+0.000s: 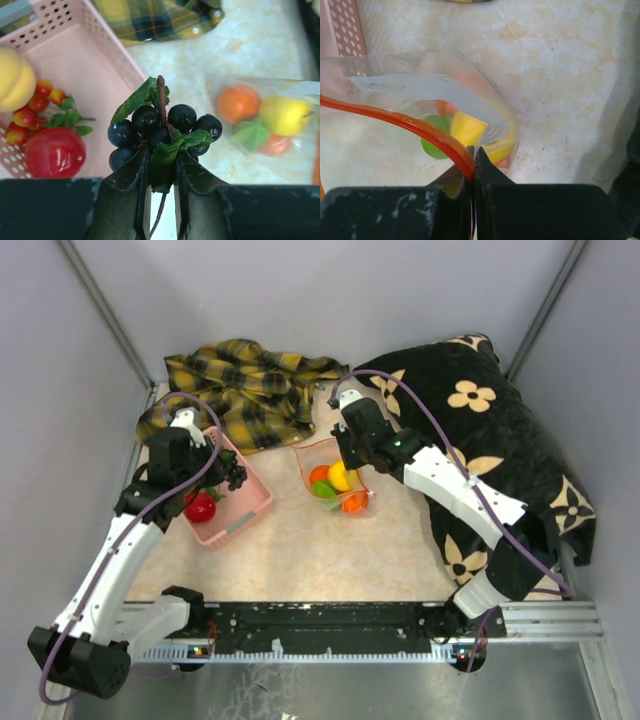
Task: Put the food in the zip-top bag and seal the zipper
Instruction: Pick up the fake fruit from the bin.
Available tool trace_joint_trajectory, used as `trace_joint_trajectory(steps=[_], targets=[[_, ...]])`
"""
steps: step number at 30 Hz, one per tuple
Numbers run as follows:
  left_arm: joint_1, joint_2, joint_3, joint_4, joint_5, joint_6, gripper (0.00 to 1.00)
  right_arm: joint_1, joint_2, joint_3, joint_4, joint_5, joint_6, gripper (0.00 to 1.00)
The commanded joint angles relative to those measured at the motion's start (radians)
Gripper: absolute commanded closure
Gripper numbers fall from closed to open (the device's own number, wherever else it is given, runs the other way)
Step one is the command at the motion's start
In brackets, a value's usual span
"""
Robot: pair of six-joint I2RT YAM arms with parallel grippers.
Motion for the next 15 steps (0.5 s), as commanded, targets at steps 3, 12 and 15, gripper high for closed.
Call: trace_joint_trajectory(steps=[3, 12, 15], targets=[[-0.041, -0.096, 0.042, 0.109, 0.125, 0.015, 1.00, 0.006, -0.043, 0.053, 0.003, 0.014, 0.009, 1.00], [-0.256, -0.160, 0.037, 0.334, 0.147, -0.006, 0.99, 0.006, -0.036, 0.075, -0.010, 0.014, 0.016, 1.00], [-0.318, -0.147, 0.046, 0.413, 0.170, 0.003, 0.99, 0.006, -0.036, 0.082, -0.014, 0.016, 0.016, 1.00]])
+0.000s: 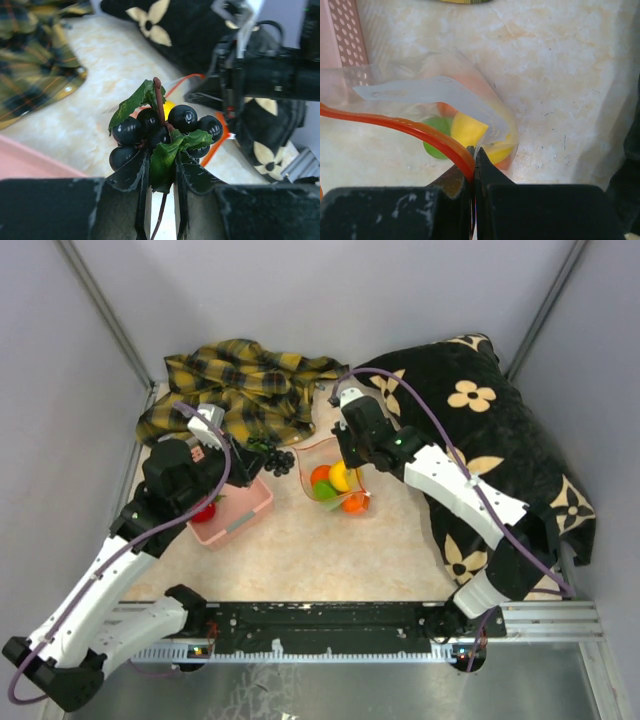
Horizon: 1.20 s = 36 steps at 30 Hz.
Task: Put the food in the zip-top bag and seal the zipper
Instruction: Pick up the fake fruit from the bin, then place the fake fruit in the zipper food storage bag.
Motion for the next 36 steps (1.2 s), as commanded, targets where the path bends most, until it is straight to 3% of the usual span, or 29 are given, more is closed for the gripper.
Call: trace_joint_trajectory(steps=[1, 17, 36], targets=[[-0.078, 0.011, 0.038, 0.187, 0.044, 0.006, 0.99, 0.006, -0.036, 0.068, 0.011, 0.011, 0.007, 1.00], [-0.265, 0.177, -0.007, 0.479, -0.005, 0.105, 0.98, 0.006, -0.034, 0.083, -0.009, 0.000, 0.021, 1.00], [-0.369, 0.427, -0.006, 0.437, -0.319, 0.346, 0.98, 0.006, -0.036, 0.084, -0.011, -0.020, 0.027, 1.00]])
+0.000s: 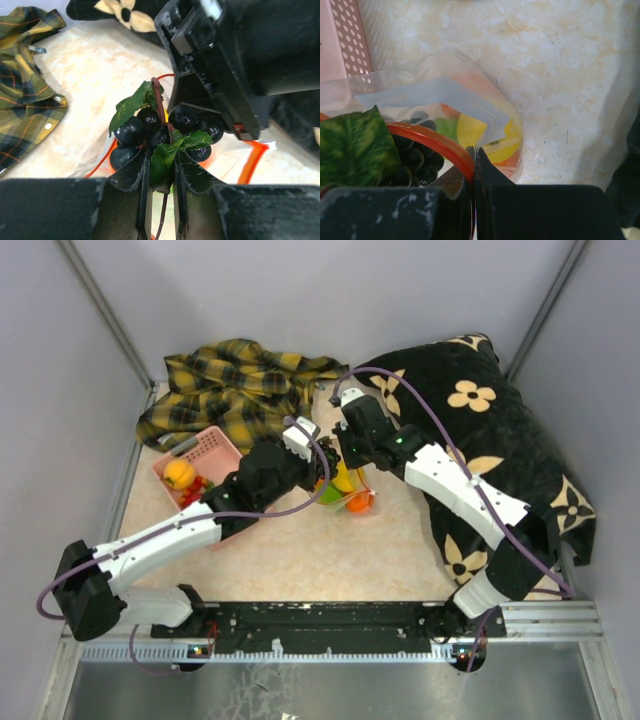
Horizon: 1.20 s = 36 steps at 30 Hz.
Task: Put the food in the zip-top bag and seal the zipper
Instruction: Place the fake fruit in the zipper food storage bag.
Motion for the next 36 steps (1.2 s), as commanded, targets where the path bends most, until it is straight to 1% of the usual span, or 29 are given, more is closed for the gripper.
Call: trace_joint_trajectory(steps=[1, 10, 12, 16, 18, 20, 23, 26, 27, 29, 36], targets=[[-0.015, 0.042, 0.044, -0.016, -0.113, 0.080, 0.98, 0.006, -0.037, 0.064, 0.025, -0.019, 0.009, 1.00], [-0.029, 0.111, 0.063, -0.035, -0.267, 0.175, 0.95, 0.006, -0.040, 0.056, 0.032, -0.031, 0.009, 1.00], [-0.031, 0.135, 0.075, -0.038, -0.297, 0.187, 0.92, 0.006, -0.040, 0.054, 0.035, -0.036, 0.011, 1.00], [-0.034, 0.183, 0.095, -0.044, -0.333, 0.182, 0.79, 0.006, -0.040, 0.047, 0.043, -0.052, 0.015, 1.00], [-0.033, 0.194, 0.095, -0.033, -0.339, 0.168, 0.68, 0.006, -0.039, 0.046, 0.044, -0.057, 0.015, 1.00], [-0.033, 0.201, 0.089, -0.010, -0.354, 0.149, 0.65, 0.006, -0.040, 0.045, 0.046, -0.059, 0.018, 1.00], [-0.033, 0.208, 0.084, 0.021, -0.368, 0.128, 0.56, 0.005, -0.039, 0.040, 0.050, -0.065, 0.021, 1.00], [-0.033, 0.214, 0.086, 0.041, -0.381, 0.105, 0.50, 0.006, -0.039, 0.034, 0.053, -0.071, 0.023, 1.00], [-0.033, 0.216, 0.087, 0.044, -0.387, 0.100, 0.47, 0.006, -0.038, 0.033, 0.053, -0.072, 0.024, 1.00], [-0.033, 0.222, 0.093, 0.049, -0.406, 0.083, 0.38, 0.006, -0.040, 0.030, 0.055, -0.076, 0.025, 1.00], [-0.034, 0.211, 0.113, 0.010, -0.399, 0.034, 0.30, 0.006, -0.037, 0.029, 0.061, -0.082, 0.026, 1.00]])
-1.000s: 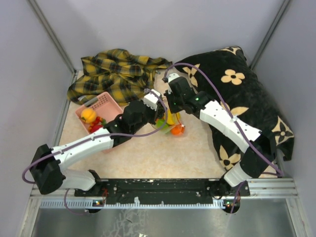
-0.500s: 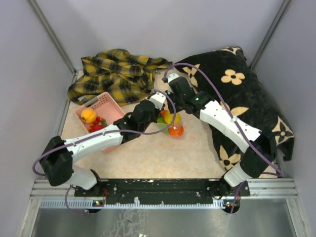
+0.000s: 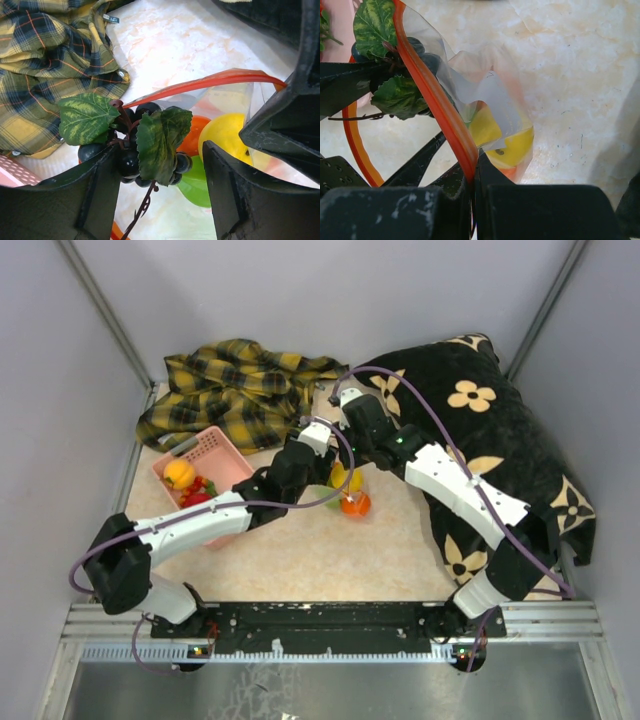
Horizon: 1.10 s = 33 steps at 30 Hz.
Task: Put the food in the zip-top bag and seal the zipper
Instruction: Place the fake fruit in the zipper food storage bag.
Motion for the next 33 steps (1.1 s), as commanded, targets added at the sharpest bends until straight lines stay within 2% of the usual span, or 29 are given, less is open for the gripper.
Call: trace_joint_trajectory(steps=[1, 11, 19, 25, 28, 33], targets=[[-0.003, -0.022, 0.049, -0.001, -0.017, -0.057, 0.27, 0.006, -0.037, 0.031, 0.046, -0.015, 0.007, 1.00], [0.000, -0.099, 0.067, -0.113, 0.061, -0.144, 0.19, 0.006, -0.022, 0.047, 0.049, -0.014, 0.007, 1.00], [0.045, -0.087, 0.116, -0.159, 0.126, -0.228, 0.24, 0.006, -0.016, 0.053, 0.050, -0.031, 0.011, 1.00], [0.053, -0.122, 0.168, -0.311, 0.116, -0.304, 0.26, 0.006, -0.017, 0.048, 0.050, -0.028, 0.011, 1.00], [0.072, -0.175, 0.136, -0.405, 0.070, -0.383, 0.25, 0.006, -0.015, 0.046, 0.053, -0.033, 0.012, 1.00], [0.137, -0.266, 0.037, -0.490, 0.183, -0.490, 0.25, 0.006, -0.009, 0.044, 0.057, -0.038, 0.011, 1.00]])
